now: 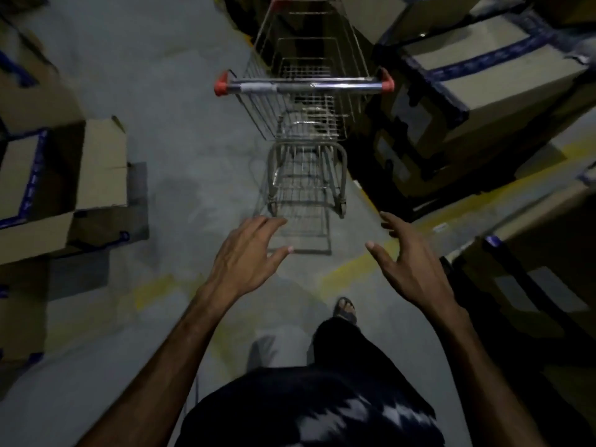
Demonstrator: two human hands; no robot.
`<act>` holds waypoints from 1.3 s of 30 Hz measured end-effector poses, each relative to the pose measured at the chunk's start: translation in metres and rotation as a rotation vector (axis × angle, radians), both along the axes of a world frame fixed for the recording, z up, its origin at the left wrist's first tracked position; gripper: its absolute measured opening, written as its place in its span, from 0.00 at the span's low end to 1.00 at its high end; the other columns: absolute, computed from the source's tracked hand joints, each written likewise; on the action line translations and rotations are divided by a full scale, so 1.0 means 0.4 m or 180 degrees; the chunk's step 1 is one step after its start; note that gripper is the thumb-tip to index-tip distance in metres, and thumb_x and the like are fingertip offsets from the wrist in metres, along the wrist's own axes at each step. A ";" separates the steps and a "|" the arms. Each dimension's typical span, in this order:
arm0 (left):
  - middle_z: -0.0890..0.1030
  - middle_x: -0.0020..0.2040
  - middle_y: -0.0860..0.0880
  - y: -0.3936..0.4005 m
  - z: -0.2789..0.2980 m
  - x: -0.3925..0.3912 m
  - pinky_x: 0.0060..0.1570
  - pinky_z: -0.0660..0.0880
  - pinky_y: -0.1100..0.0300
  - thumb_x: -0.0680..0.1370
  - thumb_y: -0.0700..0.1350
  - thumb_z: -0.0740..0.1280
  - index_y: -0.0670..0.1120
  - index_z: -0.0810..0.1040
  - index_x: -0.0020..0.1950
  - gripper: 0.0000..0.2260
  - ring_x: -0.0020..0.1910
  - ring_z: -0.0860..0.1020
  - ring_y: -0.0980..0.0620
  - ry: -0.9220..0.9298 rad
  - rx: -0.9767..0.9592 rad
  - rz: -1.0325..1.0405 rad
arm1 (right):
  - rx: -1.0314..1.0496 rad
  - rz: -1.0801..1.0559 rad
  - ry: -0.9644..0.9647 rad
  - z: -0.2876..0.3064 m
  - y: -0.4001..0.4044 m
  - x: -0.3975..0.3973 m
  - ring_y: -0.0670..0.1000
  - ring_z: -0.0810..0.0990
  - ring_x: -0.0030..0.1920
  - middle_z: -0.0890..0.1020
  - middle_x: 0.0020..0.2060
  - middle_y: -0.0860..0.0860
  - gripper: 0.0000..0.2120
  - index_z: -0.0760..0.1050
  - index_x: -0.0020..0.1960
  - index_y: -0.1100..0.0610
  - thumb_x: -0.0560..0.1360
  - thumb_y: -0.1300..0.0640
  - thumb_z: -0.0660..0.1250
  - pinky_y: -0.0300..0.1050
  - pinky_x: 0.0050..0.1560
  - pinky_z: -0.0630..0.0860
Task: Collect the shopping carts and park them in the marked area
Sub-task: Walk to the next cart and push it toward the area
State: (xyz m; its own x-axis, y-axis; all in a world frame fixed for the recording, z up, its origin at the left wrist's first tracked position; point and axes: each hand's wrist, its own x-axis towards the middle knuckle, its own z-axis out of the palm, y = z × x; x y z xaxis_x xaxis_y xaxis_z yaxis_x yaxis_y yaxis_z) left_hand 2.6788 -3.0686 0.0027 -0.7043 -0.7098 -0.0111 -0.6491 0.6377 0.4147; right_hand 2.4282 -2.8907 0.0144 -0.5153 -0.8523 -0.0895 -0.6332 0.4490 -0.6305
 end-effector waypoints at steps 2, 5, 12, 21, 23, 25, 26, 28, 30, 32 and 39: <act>0.81 0.66 0.47 -0.083 0.026 -0.048 0.62 0.75 0.50 0.80 0.61 0.66 0.47 0.77 0.73 0.27 0.65 0.77 0.44 -0.0030 0.0006 0.0200 | -0.0046 0.0227 0.0014 0.020 -0.119 -0.084 0.53 0.72 0.74 0.73 0.76 0.50 0.30 0.64 0.81 0.50 0.83 0.41 0.65 0.57 0.71 0.73; 0.81 0.66 0.46 -0.215 0.062 -0.123 0.63 0.74 0.51 0.79 0.62 0.66 0.47 0.78 0.72 0.27 0.65 0.77 0.44 0.0028 0.0138 0.0471 | -0.0033 0.0622 0.0352 0.031 -0.318 -0.209 0.57 0.75 0.71 0.76 0.72 0.53 0.29 0.67 0.78 0.52 0.83 0.39 0.64 0.59 0.66 0.76; 0.81 0.67 0.44 -0.541 0.107 -0.268 0.66 0.74 0.47 0.81 0.61 0.70 0.46 0.78 0.72 0.25 0.67 0.77 0.43 -0.0090 -0.0189 0.0476 | 0.0212 0.1007 0.1219 0.084 -0.715 -0.397 0.63 0.75 0.69 0.76 0.70 0.60 0.32 0.66 0.79 0.53 0.81 0.39 0.67 0.64 0.66 0.74; 0.84 0.50 0.48 -0.988 0.008 -0.395 0.71 0.66 0.39 0.76 0.80 0.40 0.54 0.78 0.49 0.38 0.53 0.81 0.44 -0.0825 -0.0942 -0.0055 | 0.1163 0.1065 0.1294 0.028 -0.990 -0.477 0.62 0.75 0.70 0.74 0.72 0.59 0.33 0.68 0.77 0.52 0.82 0.30 0.56 0.65 0.71 0.68; 0.83 0.46 0.50 -1.032 -0.013 -0.406 0.74 0.63 0.37 0.74 0.82 0.38 0.56 0.74 0.46 0.36 0.48 0.81 0.45 -0.0997 -0.0818 -0.0146 | 0.1204 0.1034 0.1261 0.008 -1.022 -0.474 0.60 0.78 0.65 0.79 0.67 0.59 0.33 0.72 0.72 0.53 0.81 0.29 0.55 0.65 0.70 0.67; 0.83 0.44 0.50 -1.067 -0.038 -0.410 0.77 0.59 0.36 0.74 0.82 0.39 0.56 0.73 0.44 0.37 0.46 0.82 0.46 -0.1103 -0.0741 -0.0185 | 0.1105 0.1005 0.1261 -0.016 -1.043 -0.474 0.59 0.81 0.57 0.83 0.57 0.57 0.30 0.76 0.63 0.52 0.81 0.28 0.55 0.63 0.67 0.68; 0.83 0.43 0.51 -1.078 -0.046 -0.410 0.77 0.58 0.36 0.74 0.83 0.39 0.55 0.75 0.43 0.38 0.45 0.82 0.47 -0.1144 -0.0700 -0.0202 | 0.1039 0.0971 0.1257 -0.026 -1.050 -0.477 0.58 0.82 0.52 0.84 0.50 0.55 0.29 0.77 0.57 0.52 0.80 0.27 0.55 0.62 0.64 0.69; 0.83 0.42 0.52 -1.088 -0.049 -0.404 0.78 0.57 0.37 0.73 0.84 0.40 0.53 0.79 0.44 0.42 0.44 0.82 0.49 -0.1208 -0.0581 -0.0194 | 0.0889 0.0919 0.1211 -0.043 -1.057 -0.481 0.57 0.81 0.44 0.81 0.39 0.50 0.30 0.75 0.47 0.50 0.76 0.24 0.54 0.60 0.60 0.70; 0.83 0.40 0.52 -1.087 -0.045 -0.391 0.77 0.57 0.38 0.72 0.85 0.40 0.56 0.84 0.47 0.44 0.45 0.82 0.49 -0.1262 -0.0527 -0.0129 | 0.0752 0.0987 0.1278 -0.057 -1.056 -0.476 0.56 0.79 0.38 0.76 0.32 0.48 0.28 0.71 0.40 0.48 0.75 0.24 0.54 0.58 0.58 0.70; 0.82 0.38 0.53 -1.071 -0.040 -0.374 0.78 0.57 0.40 0.71 0.86 0.41 0.59 0.86 0.48 0.43 0.44 0.80 0.51 -0.1257 -0.0462 -0.0013 | 0.0625 0.1125 0.1427 -0.073 -1.047 -0.461 0.56 0.78 0.35 0.72 0.29 0.45 0.26 0.65 0.36 0.47 0.76 0.25 0.54 0.58 0.55 0.70; 0.73 0.29 0.56 -0.896 -0.046 -0.276 0.80 0.55 0.40 0.74 0.84 0.47 0.55 0.69 0.31 0.35 0.31 0.70 0.56 -0.1133 -0.0529 0.0483 | 0.0365 0.1874 0.1731 -0.117 -0.999 -0.454 0.56 0.82 0.37 0.72 0.29 0.44 0.28 0.74 0.43 0.47 0.76 0.24 0.51 0.49 0.43 0.71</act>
